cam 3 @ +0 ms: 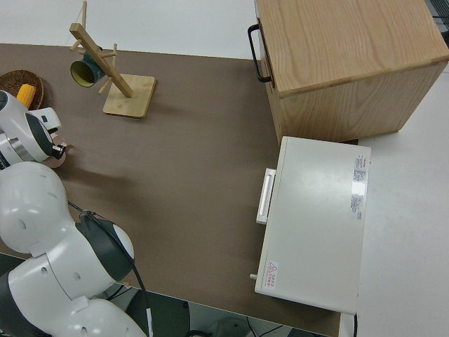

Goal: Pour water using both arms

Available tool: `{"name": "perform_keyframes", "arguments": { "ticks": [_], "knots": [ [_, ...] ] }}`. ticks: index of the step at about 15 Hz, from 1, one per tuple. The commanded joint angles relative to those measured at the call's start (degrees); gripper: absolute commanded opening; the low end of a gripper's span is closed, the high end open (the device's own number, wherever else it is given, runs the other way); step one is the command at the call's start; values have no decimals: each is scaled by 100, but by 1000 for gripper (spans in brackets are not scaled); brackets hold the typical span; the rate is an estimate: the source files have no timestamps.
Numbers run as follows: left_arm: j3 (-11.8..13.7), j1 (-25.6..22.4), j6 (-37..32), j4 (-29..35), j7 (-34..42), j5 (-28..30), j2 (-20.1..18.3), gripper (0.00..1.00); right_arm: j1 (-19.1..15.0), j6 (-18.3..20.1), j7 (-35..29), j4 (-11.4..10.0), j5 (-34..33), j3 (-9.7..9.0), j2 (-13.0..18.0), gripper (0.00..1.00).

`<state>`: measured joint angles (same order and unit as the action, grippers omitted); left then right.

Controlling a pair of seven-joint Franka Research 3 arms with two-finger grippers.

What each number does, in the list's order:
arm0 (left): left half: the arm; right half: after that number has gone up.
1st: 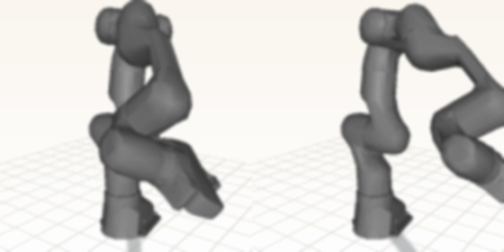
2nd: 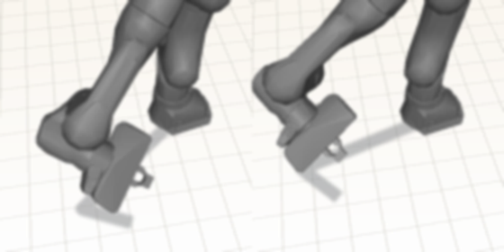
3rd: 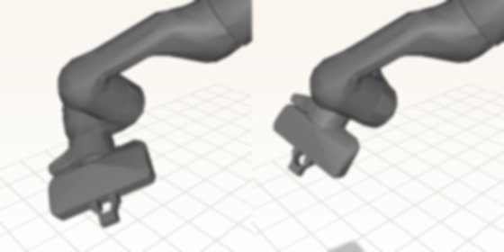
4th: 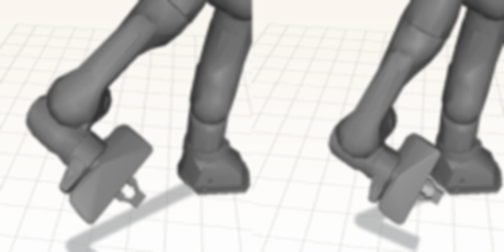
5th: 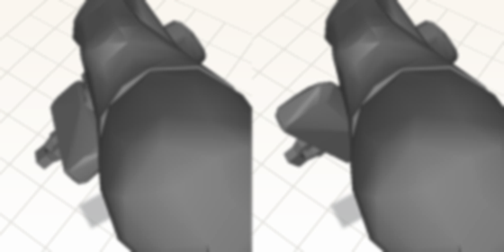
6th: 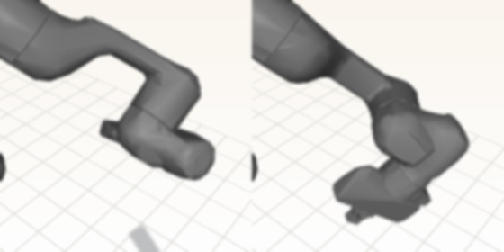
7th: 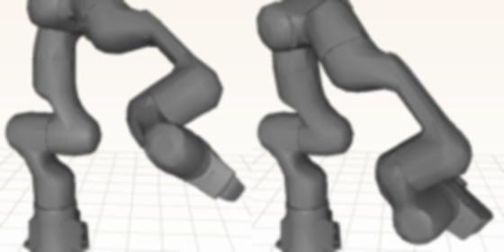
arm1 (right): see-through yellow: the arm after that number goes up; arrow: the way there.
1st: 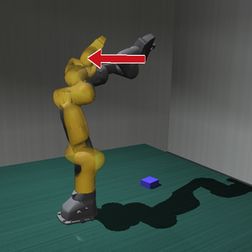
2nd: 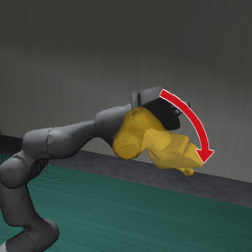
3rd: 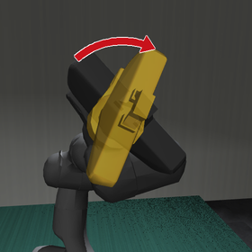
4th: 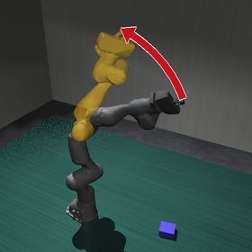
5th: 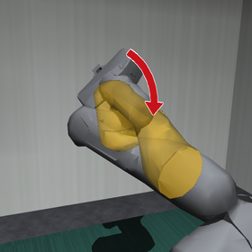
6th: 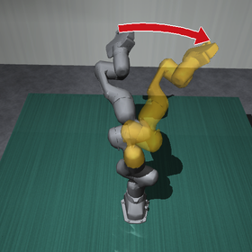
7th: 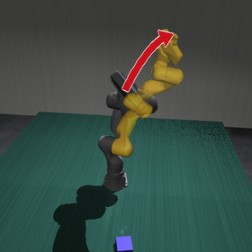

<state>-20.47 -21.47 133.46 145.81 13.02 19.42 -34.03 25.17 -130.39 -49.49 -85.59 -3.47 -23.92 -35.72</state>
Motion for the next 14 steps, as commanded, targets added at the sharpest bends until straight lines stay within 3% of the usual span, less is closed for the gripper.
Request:
{"name": "perform_keyframes", "arguments": {
  "ticks": [1, 5, 9, 10, 12, 14],
  "knots": [
    [87, 99, 137, 97, 16, 88, -227, 0, 6, -30, -184, 51, -128, 1, -40, 985],
    [87, 108, 137, 97, 16, 88, -218, 0, 67, 285, -289, 463, -101, 19, -22, 987],
    [78, 108, 137, 97, 16, 88, -218, 0, 58, 1733, -237, 1209, -119, 19, 13, 987],
    [78, 117, 137, 106, 16, 88, -218, 0, 23, 1937, -202, 1307, -136, 19, 48, 987],
    [61, 178, 137, 106, 16, 114, -218, 0, -38, 2236, 174, 1317, -320, 80, 223, 987],
    [52, 240, 137, 115, -1, 150, -218, 0, -152, 2648, 1173, 1317, -645, 194, 407, 987]
  ]
}}
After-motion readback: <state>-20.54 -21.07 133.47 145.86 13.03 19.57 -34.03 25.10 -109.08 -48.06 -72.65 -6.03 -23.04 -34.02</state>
